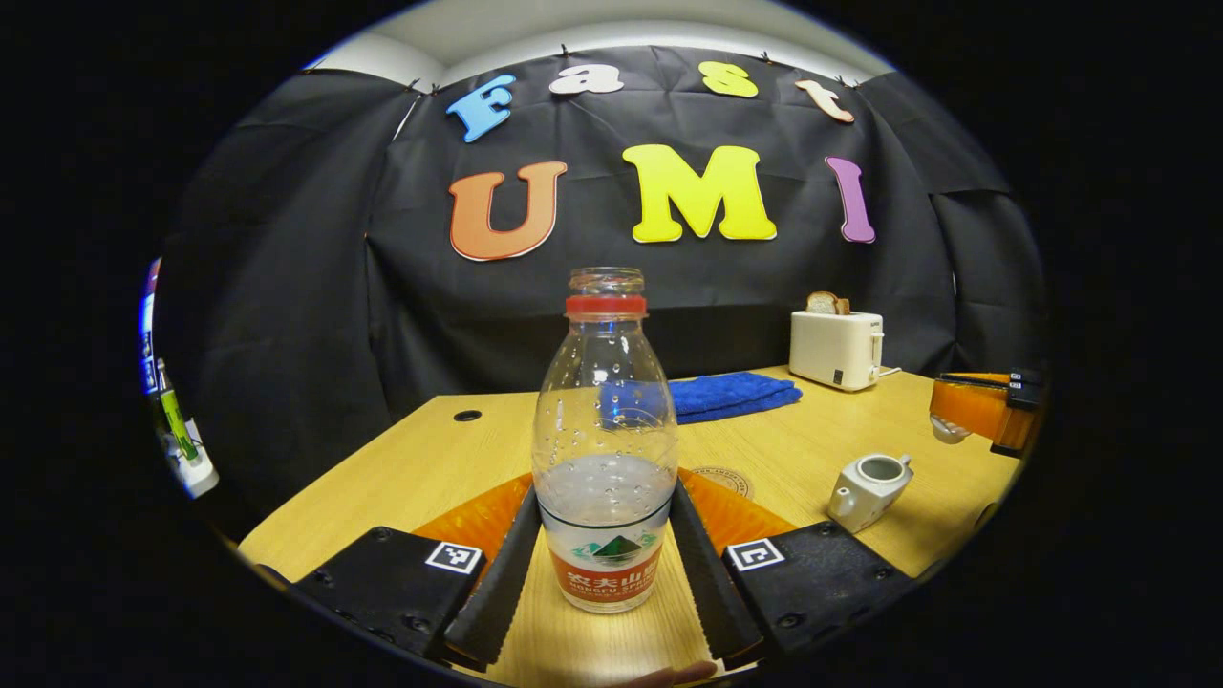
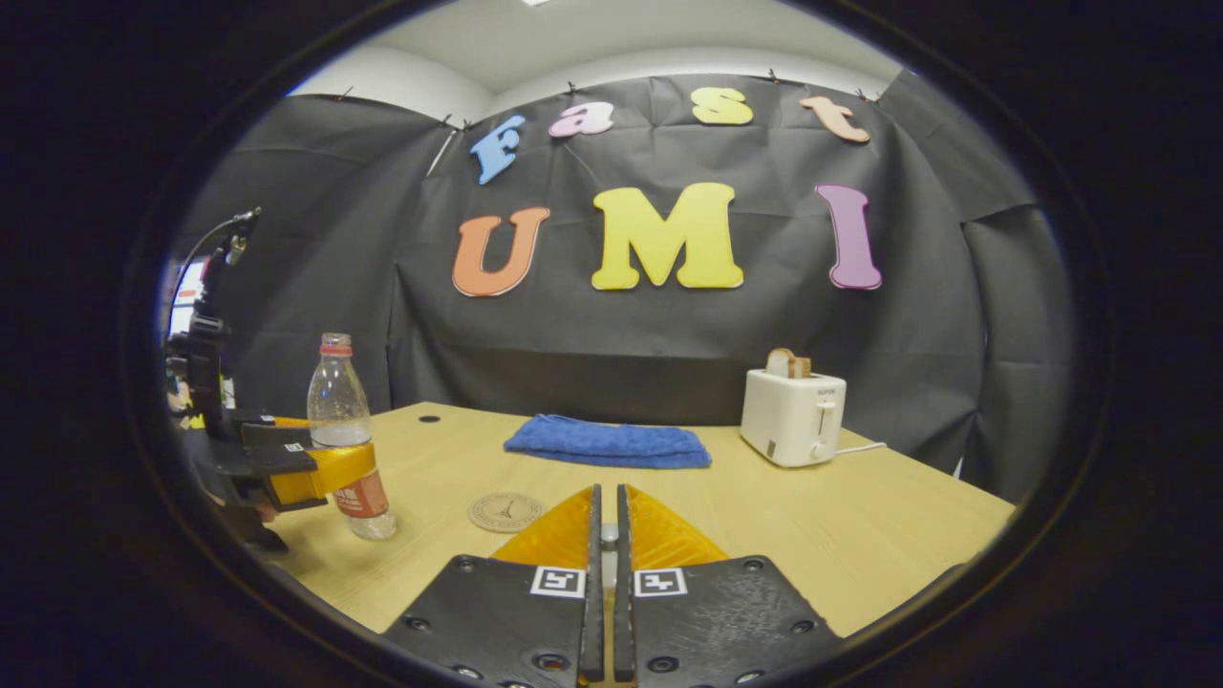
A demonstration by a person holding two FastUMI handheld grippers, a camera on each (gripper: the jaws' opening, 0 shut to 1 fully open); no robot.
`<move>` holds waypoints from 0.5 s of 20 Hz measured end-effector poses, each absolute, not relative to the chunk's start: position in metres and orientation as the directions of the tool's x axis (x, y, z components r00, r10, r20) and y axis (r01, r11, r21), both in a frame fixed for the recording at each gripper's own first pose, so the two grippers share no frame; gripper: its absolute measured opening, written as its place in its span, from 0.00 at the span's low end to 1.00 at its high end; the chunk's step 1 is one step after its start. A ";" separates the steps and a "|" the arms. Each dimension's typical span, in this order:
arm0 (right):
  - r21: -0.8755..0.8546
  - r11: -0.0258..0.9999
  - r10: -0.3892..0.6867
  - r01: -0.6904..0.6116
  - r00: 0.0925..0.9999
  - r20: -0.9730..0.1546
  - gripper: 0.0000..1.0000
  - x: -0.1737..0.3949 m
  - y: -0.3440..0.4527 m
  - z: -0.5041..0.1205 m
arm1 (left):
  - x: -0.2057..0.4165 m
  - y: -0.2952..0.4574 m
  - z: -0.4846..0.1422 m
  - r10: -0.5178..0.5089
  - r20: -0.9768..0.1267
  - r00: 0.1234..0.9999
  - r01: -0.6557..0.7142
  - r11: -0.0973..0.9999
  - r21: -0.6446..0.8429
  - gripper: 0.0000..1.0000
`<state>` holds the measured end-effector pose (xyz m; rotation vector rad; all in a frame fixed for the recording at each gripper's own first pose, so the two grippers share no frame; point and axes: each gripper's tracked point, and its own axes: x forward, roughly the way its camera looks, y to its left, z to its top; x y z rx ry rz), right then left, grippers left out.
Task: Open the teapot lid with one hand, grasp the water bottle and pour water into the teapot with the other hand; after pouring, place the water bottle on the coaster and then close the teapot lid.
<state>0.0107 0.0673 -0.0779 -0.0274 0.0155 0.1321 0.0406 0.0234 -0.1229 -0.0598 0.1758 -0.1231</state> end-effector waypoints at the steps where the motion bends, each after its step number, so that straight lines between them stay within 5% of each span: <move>1: -0.026 0.991 0.134 -0.135 0.991 -0.016 0.02 0.011 0.067 -0.076 | 0.039 0.023 -0.117 -0.122 -0.163 0.979 0.113 0.992 -0.060 0.78; 10: -0.035 0.987 0.153 -0.154 0.988 -0.028 0.04 0.016 0.057 -0.069 | 0.023 0.031 -0.098 0.016 -0.196 0.980 0.050 0.943 0.328 0.76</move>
